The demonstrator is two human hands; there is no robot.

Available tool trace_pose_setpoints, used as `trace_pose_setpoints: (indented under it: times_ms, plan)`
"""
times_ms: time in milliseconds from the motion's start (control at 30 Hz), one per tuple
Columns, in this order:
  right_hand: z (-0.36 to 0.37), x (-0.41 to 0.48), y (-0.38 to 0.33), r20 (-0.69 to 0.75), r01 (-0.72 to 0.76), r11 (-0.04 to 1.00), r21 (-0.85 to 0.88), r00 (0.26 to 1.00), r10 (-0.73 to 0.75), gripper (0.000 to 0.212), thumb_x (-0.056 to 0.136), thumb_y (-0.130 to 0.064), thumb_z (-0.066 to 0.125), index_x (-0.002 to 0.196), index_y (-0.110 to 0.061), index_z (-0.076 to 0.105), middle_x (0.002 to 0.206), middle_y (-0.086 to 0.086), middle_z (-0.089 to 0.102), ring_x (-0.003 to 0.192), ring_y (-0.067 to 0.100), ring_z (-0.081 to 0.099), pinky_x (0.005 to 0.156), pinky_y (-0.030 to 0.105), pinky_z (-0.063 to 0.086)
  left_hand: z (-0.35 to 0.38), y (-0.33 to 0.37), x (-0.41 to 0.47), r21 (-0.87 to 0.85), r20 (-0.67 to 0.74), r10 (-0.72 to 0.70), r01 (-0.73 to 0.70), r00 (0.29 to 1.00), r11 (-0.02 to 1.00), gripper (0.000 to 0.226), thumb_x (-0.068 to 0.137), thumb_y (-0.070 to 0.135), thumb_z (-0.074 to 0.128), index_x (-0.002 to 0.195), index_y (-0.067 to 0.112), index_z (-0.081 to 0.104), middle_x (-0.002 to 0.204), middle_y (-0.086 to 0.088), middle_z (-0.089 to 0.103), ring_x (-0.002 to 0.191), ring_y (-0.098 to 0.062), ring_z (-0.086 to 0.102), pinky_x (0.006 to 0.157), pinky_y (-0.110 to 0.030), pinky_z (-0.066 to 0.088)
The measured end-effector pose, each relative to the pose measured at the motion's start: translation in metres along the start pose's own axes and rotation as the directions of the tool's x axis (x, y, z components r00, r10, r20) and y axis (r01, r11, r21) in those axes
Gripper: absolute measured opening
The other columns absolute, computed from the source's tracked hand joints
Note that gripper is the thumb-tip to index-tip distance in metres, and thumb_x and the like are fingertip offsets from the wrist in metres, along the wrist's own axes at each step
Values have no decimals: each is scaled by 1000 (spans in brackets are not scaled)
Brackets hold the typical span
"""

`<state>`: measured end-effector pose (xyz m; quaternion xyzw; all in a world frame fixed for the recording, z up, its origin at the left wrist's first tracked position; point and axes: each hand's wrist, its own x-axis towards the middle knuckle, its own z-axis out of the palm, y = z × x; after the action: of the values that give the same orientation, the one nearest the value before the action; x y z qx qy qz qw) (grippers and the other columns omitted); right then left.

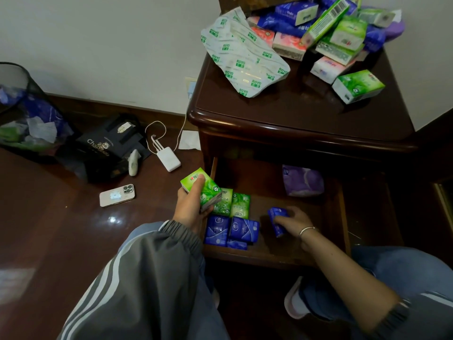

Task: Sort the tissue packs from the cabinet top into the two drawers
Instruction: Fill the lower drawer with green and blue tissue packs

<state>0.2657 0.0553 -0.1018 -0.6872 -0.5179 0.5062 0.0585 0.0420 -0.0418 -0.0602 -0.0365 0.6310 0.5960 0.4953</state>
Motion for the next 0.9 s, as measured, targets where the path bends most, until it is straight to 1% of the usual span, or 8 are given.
trace_pose_setpoints:
  times_ms: [33, 133, 300, 433, 533, 733, 833, 900]
  plan:
    - [-3, 0, 3, -6, -39, 998, -50, 999, 39, 69, 73, -20, 77, 134, -9, 46, 127, 14, 56, 88, 21, 56, 51, 15, 46, 0, -1, 0, 9, 5, -1, 1, 1000, 1000, 51, 89, 42, 60, 129, 17, 43, 121, -12, 63, 84, -20, 66, 63, -31, 51]
    - [0, 1, 19, -18, -63, 943, -328, 998, 60, 75, 64, -41, 82, 124, -6, 53, 122, 15, 57, 104, 28, 57, 79, 31, 51, 1, -2, -1, 20, 6, -11, 11, 1000, 1000, 51, 89, 42, 60, 130, 18, 42, 113, -8, 65, 78, -17, 67, 61, -29, 51]
    - [16, -1, 34, 188, 104, 904, -416, 982, -27, 61, 69, -48, 77, 115, -10, 60, 118, 11, 64, 106, 27, 60, 91, 34, 48, 2, -2, -2, 44, 6, -20, 19, 1000, 999, 50, 89, 41, 60, 129, 19, 42, 108, -5, 66, 74, -15, 68, 60, -28, 51]
    - [13, 2, 24, 186, 244, 725, -644, 969, -161, 53, 83, -49, 61, 123, -14, 56, 128, 12, 56, 116, 28, 53, 94, 31, 40, 2, -3, -1, 45, 4, -25, 25, 1000, 999, 52, 89, 42, 61, 131, 18, 42, 115, -9, 65, 78, -18, 67, 60, -29, 50]
    - [22, -3, 7, 316, 446, 619, -647, 895, -314, 61, 82, -53, 60, 133, -22, 47, 136, 6, 48, 126, 28, 41, 101, 34, 32, 3, -3, 0, 54, 15, -29, 28, 999, 998, 55, 88, 42, 61, 133, 17, 41, 120, -11, 64, 83, -20, 67, 61, -30, 50]
    - [57, -5, -10, 459, 539, 306, -785, 837, -299, 57, 78, -38, 68, 129, -23, 48, 134, 5, 50, 127, 28, 36, 100, 43, 29, 2, -3, -2, 41, -14, -24, 25, 1000, 999, 54, 88, 42, 61, 131, 16, 41, 116, -11, 64, 78, -19, 66, 59, -30, 51]
    - [55, -2, -12, 484, 557, 331, -762, 829, -280, 47, 77, -37, 70, 119, -20, 55, 128, 7, 51, 122, 27, 42, 97, 40, 32, 1, -2, -2, 37, -10, -31, 31, 999, 999, 53, 88, 41, 61, 130, 17, 41, 115, -10, 64, 80, -19, 66, 61, -30, 51]
    - [47, -1, -11, 462, 537, 546, -643, 840, -283, 41, 77, -31, 72, 113, -16, 58, 115, 7, 56, 108, 24, 52, 88, 31, 38, 1, -3, -1, 36, 0, -30, 30, 1000, 999, 53, 88, 41, 61, 131, 17, 41, 117, -10, 64, 81, -19, 66, 61, -30, 51]
